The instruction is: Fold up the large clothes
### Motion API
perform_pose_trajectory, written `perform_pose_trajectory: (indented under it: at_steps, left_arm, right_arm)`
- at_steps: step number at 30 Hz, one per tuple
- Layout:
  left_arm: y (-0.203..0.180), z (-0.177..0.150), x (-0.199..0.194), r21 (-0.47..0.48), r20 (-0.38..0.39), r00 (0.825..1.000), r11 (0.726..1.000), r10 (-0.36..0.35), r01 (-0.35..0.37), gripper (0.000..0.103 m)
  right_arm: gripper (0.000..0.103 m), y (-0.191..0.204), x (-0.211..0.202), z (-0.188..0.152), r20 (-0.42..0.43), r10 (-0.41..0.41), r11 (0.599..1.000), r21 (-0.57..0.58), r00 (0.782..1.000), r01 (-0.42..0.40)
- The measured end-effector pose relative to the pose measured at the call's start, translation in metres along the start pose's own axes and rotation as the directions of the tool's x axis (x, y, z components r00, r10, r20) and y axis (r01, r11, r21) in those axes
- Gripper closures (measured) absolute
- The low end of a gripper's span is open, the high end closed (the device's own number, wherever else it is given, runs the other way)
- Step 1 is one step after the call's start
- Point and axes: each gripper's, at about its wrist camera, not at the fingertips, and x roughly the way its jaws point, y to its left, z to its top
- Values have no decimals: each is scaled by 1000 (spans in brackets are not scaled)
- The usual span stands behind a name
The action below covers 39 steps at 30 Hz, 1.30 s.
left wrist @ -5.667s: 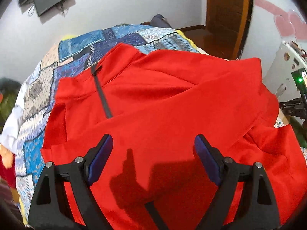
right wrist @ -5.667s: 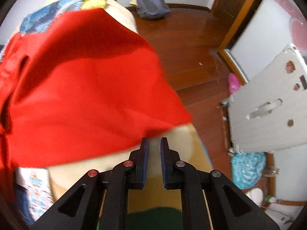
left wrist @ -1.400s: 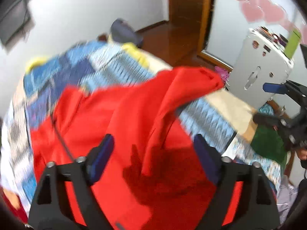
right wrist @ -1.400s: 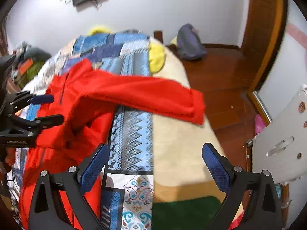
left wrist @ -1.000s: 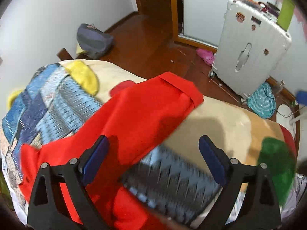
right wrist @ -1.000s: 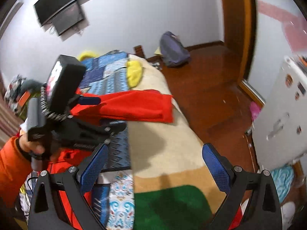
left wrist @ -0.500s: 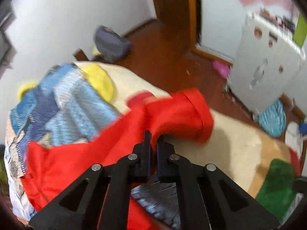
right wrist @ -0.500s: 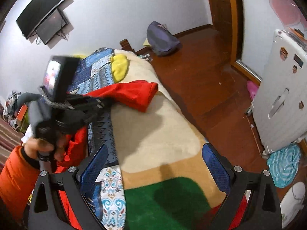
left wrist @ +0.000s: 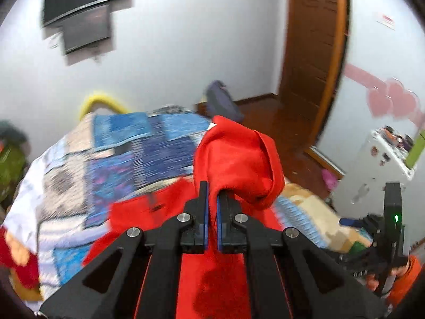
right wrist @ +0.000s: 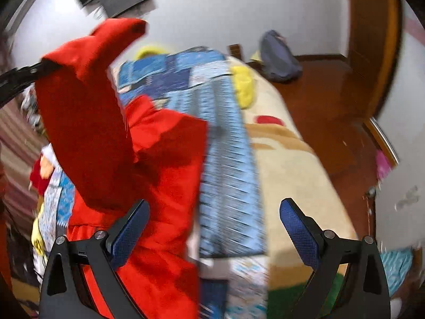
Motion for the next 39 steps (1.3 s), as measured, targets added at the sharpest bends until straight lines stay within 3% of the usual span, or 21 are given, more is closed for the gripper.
perform_pose_trajectory:
  at_steps: [2,6,8,12,15,16,19,23,26,30,35,39]
  left_arm:
    - [32,-22,-3,-30,-22,999,999,31,-31,99]
    - [100,-88,13,-144,-150,988,987,47,-69,99]
    - [127,-128,29,-185,-234,970,977,65,-110,99]
    - [164,-218,63,-252,-423,906,958,20,-139,98]
    - [174,-266,75,-301,-498,866,946,-47,-121,89]
    - [174,-275,74,-302,-506,861,945,-48,-125,83]
    - [177,-285,60,-312,-482,876,938,-18,-152,55]
    - [176,-277,44,-340,-428,901,936,-72,-87,37]
    - [176,-268,49,-359,-409,908,931,-89,-70,37]
    - [191,-260,65,-369,-445,895,915,-17,-166,37]
    - [192,-228,59,-297,-381,924,940,41,-165,37]
    - [197,-223,74,-283,-396,917,943,51,-175,37]
  right_arm:
    - [5,26,20,7,-25,-17,998,-65,1000,16]
    - [5,66,72,11,-113,-71,983,-178,991,50]
    - [5,75,97,6,-162,-104,974,-218,981,67]
    - [4,82,141,-6,-265,-192,953,-279,945,115]
    - [2,84,140,-10,-236,-199,947,-295,951,125]
    - [2,84,140,-11,-238,-197,948,-293,951,123]
    - [1,82,139,-11,-247,-193,952,-283,949,120]
    - [1,83,139,-11,-244,-194,952,-282,950,122]
    - [1,84,139,-10,-237,-192,953,-279,952,123]
    - [1,83,137,-12,-236,-186,956,-267,954,121]
    - [1,86,121,-4,-210,-175,949,-298,962,108]
    - [1,92,112,16,-126,-205,929,-337,971,152]
